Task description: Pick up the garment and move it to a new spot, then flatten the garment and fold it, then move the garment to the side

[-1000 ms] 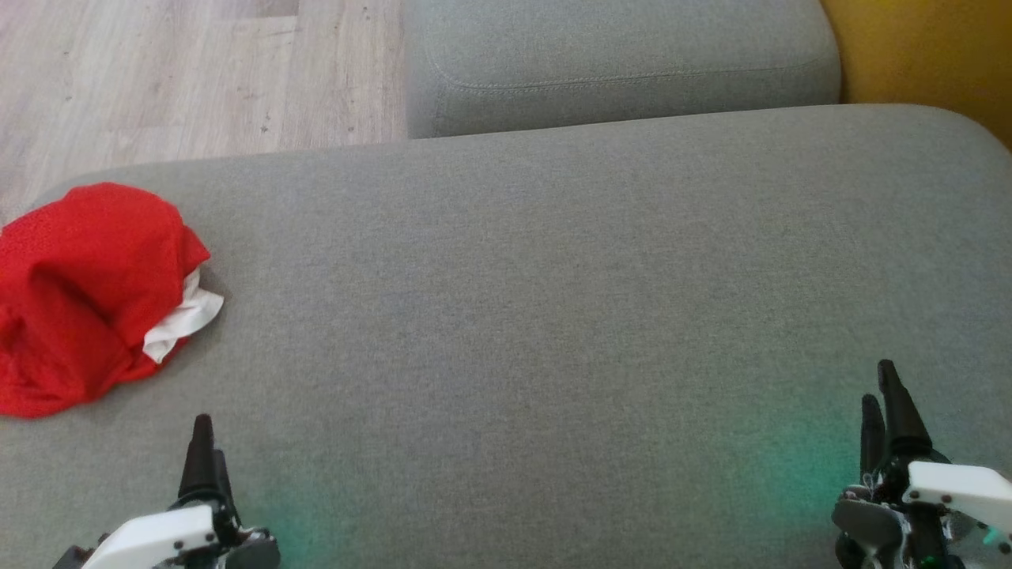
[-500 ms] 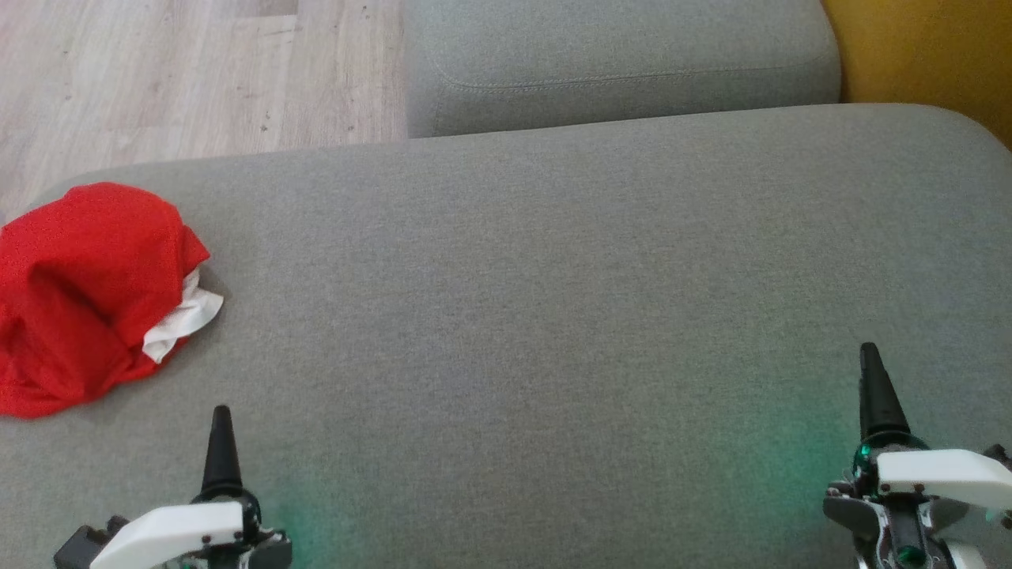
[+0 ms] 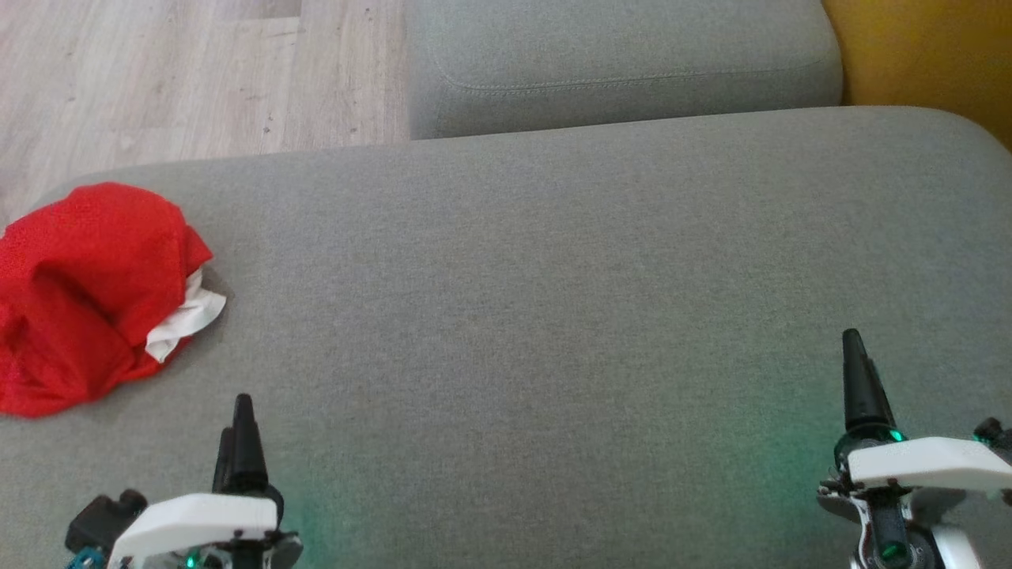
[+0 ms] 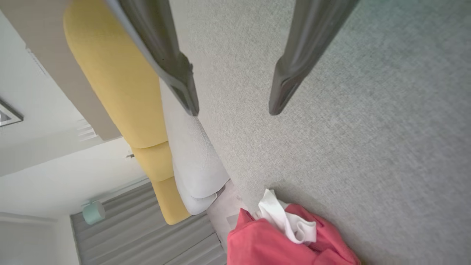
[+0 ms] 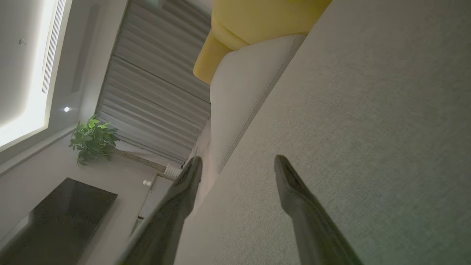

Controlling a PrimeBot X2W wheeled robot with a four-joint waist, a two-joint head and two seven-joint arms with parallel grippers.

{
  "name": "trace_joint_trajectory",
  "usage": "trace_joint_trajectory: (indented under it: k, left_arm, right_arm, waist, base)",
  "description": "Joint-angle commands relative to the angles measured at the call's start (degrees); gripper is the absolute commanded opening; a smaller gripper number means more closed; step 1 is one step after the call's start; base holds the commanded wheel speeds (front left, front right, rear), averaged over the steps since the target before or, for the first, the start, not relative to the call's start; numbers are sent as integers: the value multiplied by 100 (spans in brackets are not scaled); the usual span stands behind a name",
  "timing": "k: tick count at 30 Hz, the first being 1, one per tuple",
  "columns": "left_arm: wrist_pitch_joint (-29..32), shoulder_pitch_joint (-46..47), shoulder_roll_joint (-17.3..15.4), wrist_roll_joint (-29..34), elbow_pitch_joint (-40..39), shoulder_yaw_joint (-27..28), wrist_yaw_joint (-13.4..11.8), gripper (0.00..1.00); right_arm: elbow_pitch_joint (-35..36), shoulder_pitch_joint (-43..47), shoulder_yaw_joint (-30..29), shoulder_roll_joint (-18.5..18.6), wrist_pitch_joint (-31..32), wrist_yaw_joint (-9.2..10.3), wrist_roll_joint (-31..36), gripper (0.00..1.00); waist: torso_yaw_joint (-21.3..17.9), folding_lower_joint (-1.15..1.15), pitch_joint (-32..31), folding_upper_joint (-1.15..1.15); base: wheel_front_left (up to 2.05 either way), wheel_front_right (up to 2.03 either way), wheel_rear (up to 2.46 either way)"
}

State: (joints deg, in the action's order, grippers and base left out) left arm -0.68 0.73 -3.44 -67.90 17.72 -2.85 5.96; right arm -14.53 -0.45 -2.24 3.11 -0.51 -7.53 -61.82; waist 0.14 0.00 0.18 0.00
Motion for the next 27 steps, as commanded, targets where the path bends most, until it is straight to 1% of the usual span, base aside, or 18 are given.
trace_joint_trajectory:
  k: [1,12,27]
  left_arm:
    - [-63,256,-134,200,-176,-2,-17,100]
    - [-248,281,-328,1183,92,-264,-179,100]
    - [-500,333,-511,2324,286,-542,-370,100]
  right_arm:
    - [244,-246,79,144,-72,1,212,100]
    - [134,-307,413,329,-258,2,1329,100]
    - [25,-382,686,406,-511,2,2536,100]
  waist:
    - [1,0,-5,0]
    - [5,0,-46,0]
    - [34,0,-79,0]
  base:
    - [0,0,0]
    - [0,0,0]
    - [0,0,0]
